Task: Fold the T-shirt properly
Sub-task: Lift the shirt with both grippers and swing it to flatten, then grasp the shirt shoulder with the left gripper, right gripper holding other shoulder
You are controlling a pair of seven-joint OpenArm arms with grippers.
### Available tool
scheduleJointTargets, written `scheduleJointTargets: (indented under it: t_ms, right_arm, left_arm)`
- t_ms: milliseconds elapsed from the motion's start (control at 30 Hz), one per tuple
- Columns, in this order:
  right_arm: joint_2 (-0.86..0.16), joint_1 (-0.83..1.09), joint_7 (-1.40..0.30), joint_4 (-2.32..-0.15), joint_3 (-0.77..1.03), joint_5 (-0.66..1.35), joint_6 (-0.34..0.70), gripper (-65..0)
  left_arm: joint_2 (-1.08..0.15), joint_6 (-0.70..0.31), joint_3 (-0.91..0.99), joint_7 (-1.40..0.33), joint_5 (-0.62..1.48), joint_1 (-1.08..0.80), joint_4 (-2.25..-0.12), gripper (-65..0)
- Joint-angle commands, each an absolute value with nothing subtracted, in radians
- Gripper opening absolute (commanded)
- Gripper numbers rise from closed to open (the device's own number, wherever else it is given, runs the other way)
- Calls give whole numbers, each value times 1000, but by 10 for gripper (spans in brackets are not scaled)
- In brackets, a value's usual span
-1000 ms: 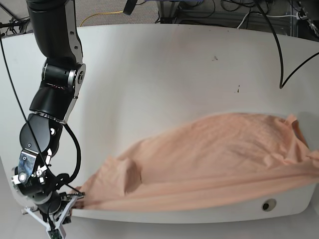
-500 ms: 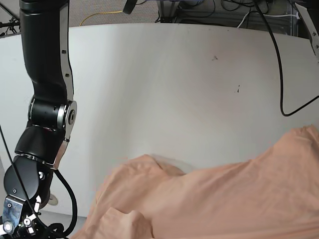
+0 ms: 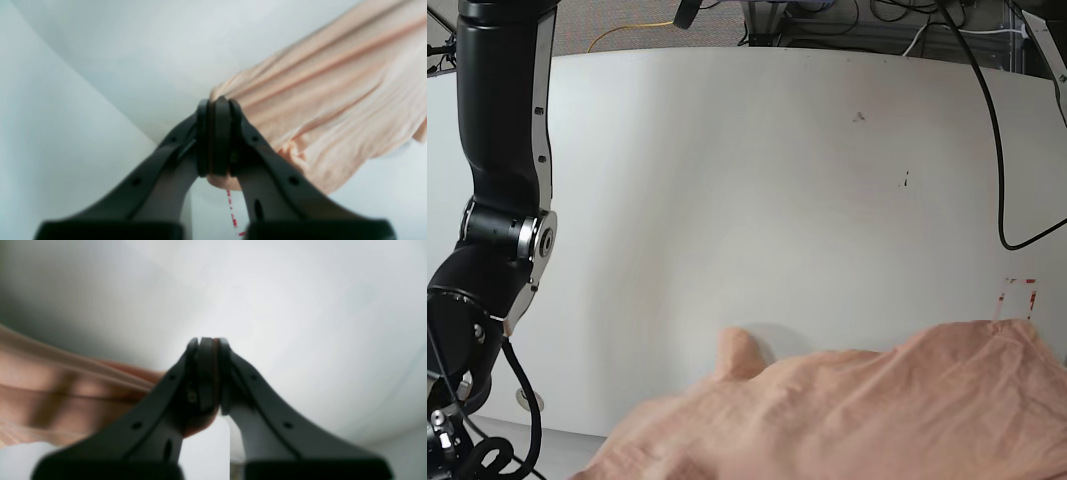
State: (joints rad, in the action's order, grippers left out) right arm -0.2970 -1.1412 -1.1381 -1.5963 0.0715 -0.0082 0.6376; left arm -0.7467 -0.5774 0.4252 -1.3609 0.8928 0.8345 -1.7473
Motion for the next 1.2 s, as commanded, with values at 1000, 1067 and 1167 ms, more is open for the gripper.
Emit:
scheduleJointTargets:
  t_ms: [1000, 1067, 1167]
  right_arm:
    - [-165, -54, -1158, -2032, 403, -42, 684, -650]
    - [-163, -31, -1132, -2032, 404, -42, 682, -650]
    - [-154, 5, -1092, -2031, 403, -42, 682, -650]
  left_arm:
    - [-570, -576, 602, -1369, 993, -194, -1891, -650]
    - [-558, -572, 596, -1368, 992, -205, -1890, -649]
    - [-498, -570, 570, -1368, 992, -205, -1891, -646]
